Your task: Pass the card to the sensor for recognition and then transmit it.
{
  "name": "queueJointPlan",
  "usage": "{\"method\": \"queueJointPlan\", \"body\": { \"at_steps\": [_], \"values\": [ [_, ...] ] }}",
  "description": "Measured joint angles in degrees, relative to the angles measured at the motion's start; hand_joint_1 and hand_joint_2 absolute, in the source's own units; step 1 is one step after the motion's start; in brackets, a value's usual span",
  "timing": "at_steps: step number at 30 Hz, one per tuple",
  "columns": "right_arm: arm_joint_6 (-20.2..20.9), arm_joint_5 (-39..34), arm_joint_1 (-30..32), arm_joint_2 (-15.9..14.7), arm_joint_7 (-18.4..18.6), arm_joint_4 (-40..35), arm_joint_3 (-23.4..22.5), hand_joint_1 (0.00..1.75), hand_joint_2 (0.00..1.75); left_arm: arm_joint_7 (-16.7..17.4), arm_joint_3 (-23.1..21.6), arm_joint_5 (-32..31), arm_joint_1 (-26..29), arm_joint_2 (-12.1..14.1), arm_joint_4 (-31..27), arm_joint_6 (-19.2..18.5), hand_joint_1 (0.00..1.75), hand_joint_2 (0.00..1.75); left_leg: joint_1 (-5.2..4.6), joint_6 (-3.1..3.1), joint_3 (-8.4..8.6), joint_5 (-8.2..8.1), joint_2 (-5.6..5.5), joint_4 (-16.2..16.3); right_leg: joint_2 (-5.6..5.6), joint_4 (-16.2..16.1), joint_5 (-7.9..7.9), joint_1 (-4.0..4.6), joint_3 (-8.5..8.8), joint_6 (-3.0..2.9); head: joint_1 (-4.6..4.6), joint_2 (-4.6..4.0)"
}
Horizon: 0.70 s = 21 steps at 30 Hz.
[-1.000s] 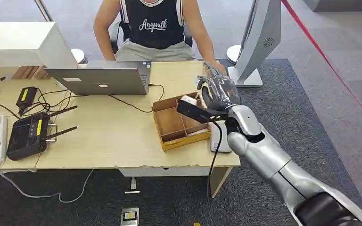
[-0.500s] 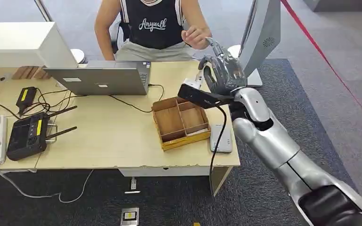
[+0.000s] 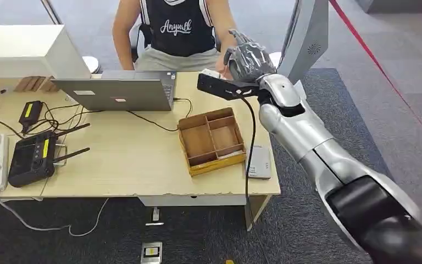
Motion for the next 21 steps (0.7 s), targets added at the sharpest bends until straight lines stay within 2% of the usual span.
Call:
{"method": "queueJointPlan", "body": {
  "at_steps": [6, 16, 17, 18, 21],
  "values": [
    [-0.09, 0.32, -1.67, 2.01, 0.0, 5.68, 0.87, 1.75, 1.75, 0.0, 0.0, -0.17, -0.05, 0.04, 0.0, -0.04, 0.0, 0.0, 0.0, 0.0, 0.0, 0.0, 0.01, 0.0, 0.0, -0.01, 0.0, 0.0, -0.01, 0.0, 0.0, 0.0],
    [-0.41, 1.62, -5.16, 6.55, 2.27, 14.44, 2.25, 1.75, 1.75, -0.09, 0.04, 1.07, 0.08, 0.52, 0.0, -0.44, 0.0, 0.0, 0.01, 0.0, 0.01, 0.01, 0.01, 0.0, 0.01, 0.01, 0.0, 0.01, -0.01, 0.0, 0.0, 0.0],
    [-0.42, 1.6, -5.22, 6.9, 2.34, 14.97, 2.34, 1.57, 1.75, -0.18, 0.04, 1.25, 0.15, 0.57, 0.0, -0.39, 0.0, 0.0, 0.01, 0.0, 0.01, 0.01, 0.01, 0.0, 0.01, 0.01, 0.0, 0.01, -0.01, 0.0, 0.02, 0.0],
    [-0.39, 1.55, -5.26, 7.23, 2.41, 15.45, 2.43, 0.02, 1.75, -0.31, 0.04, 1.38, 0.28, 0.59, 0.0, -0.33, 0.0, 0.0, 0.01, 0.0, 0.01, 0.01, 0.02, 0.0, 0.01, 0.01, 0.0, 0.01, -0.01, 0.0, 0.0, 0.0],
    [-0.44, 1.44, -5.39, 8.09, 2.43, 17.02, 2.69, 0.0, 1.75, -0.72, 0.07, 1.66, 0.71, 0.79, 0.0, -0.13, 0.0, 0.0, 0.01, 0.0, 0.01, 0.0, 0.04, 0.0, 0.01, -0.01, 0.0, 0.01, -0.03, 0.0, 0.0, 0.0]
  ]
}}
